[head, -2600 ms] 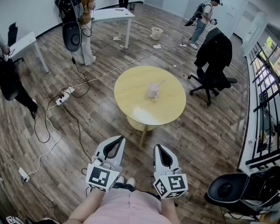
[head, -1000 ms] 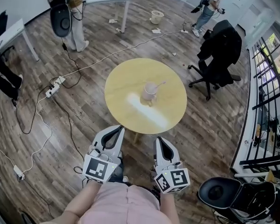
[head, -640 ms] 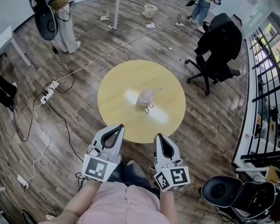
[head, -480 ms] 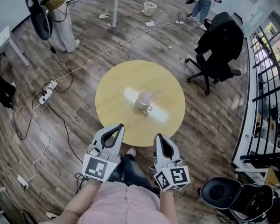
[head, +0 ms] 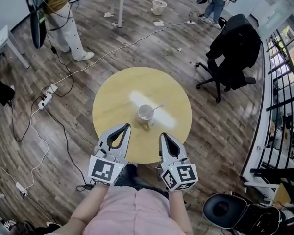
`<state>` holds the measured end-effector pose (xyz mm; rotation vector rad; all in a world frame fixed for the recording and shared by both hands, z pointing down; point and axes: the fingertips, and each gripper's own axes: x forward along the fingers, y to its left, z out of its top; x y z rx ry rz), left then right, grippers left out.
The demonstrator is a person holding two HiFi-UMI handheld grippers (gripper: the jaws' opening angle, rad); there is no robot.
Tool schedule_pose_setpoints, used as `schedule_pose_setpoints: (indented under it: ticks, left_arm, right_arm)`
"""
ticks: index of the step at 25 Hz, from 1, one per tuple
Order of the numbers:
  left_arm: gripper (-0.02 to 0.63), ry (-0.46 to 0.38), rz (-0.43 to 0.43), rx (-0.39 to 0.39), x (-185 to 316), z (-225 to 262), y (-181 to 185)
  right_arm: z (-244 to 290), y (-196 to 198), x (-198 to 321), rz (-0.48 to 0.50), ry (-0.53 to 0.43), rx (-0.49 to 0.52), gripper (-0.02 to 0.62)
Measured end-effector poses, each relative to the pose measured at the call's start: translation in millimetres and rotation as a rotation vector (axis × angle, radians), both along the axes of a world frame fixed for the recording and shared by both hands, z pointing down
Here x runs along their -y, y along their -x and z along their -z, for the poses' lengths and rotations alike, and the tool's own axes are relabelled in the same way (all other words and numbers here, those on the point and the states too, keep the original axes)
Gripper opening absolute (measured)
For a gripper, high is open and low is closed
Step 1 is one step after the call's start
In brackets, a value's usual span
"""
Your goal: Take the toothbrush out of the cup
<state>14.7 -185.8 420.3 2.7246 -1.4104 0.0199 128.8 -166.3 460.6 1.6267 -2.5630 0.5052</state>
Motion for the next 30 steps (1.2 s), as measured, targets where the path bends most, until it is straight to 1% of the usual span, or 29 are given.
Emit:
schedule_pose_setpoints:
  ticks: [2,5,7,11,14,18,21,24,26,29,30]
  left_arm:
    - [-0.009,0.018,0.0,-0.001,12.7,-6.9,-4.3]
    - [-0.009,0.068,-0.005,0.004,28.3,-18.6,-8.3]
    - [-0.009,0.097,-0.003,0.009,37.4,-23.8,-4.5]
    - [-0.008,0.116,-0.001,0.023,52.7,-26.5,6.8]
    - [-0.009,0.126,0.001,0.023,61.1,-27.4,3.6]
    - [-0.008,0.141,0.004,0.025,66.8,-31.1,-0.8]
    - [-0.009,0.157,0.003,0.033,68.5,-37.7,-5.0]
    - [-0.009,0.191,-0.017,0.038,68.3,-49.4,-9.6]
    - [-0.008,0.208,-0.02,0.037,66.9,-54.3,-8.2]
    - [-0.008,0.212,-0.015,0.035,67.8,-54.4,-7.8]
    - [-0.009,0.212,-0.011,0.034,69.8,-53.9,-6.9]
  right_arm:
    - [-9.3,-2.3,13.7,-0.001,0.019,-0.001,0.004]
    - [-27.3,-7.0,35.1,-0.012,0.06,-0.014,0.005]
    - [-42.9,-5.1,52.1,-0.014,0.1,-0.018,0.033]
    - [-82.7,0.2,84.8,-0.028,0.194,-0.024,0.102]
    - [-113.9,-6.8,105.3,-0.048,0.271,-0.008,0.117]
    - [-152.4,-11.7,123.8,-0.063,0.379,0.042,0.144]
    - [-169.8,-12.4,136.0,-0.062,0.42,0.077,0.146]
    - [-180.3,-10.6,146.6,-0.065,0.44,0.081,0.137]
    - [-184.5,-3.8,150.5,-0.051,0.447,0.08,0.11]
    - [-182.2,2.4,153.3,-0.027,0.437,0.092,0.058]
    - [-180.6,3.6,154.4,-0.024,0.431,0.095,0.054]
